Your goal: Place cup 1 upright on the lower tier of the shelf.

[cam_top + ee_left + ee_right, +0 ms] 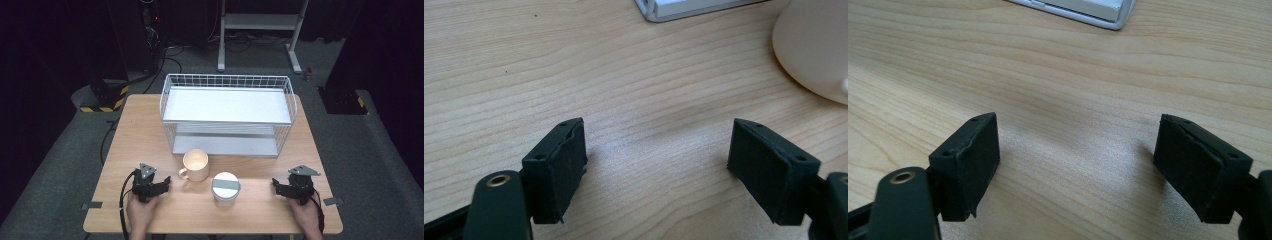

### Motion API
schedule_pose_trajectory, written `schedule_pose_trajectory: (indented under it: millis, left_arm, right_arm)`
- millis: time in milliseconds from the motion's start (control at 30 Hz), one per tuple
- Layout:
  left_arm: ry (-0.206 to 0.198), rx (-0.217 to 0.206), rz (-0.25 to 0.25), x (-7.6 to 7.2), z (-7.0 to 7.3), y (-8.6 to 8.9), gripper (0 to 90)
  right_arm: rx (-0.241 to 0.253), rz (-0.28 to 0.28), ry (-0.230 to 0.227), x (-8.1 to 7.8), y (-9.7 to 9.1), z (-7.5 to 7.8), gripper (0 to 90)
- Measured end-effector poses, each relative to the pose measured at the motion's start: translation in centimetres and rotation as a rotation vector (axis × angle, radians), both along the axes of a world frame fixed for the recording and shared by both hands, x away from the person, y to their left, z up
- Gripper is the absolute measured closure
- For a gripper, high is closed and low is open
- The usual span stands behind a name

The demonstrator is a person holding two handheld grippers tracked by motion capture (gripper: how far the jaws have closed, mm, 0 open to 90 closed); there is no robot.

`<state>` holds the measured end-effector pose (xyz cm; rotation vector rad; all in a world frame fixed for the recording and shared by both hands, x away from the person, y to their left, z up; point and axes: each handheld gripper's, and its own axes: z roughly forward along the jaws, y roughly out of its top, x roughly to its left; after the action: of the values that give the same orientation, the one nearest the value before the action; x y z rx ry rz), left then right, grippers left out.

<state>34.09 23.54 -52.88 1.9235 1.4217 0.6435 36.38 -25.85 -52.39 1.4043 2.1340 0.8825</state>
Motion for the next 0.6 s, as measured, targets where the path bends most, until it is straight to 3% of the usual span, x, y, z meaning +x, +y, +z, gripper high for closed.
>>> schedule_pose_trajectory:
  millis: [433,600]
  left_arm:
    - [0.004,-0.006,0.01,0.01,0.0,0.03,22.7]
    - [0.005,-0.002,0.008,0.01,0.01,0.07,22.7]
  right_arm:
    - [0.0,0.0,0.0,0.01,0.0,0.0,18.0]
    - [-0.002,0.03,0.002,0.05,-0.13,-0.01,14.5]
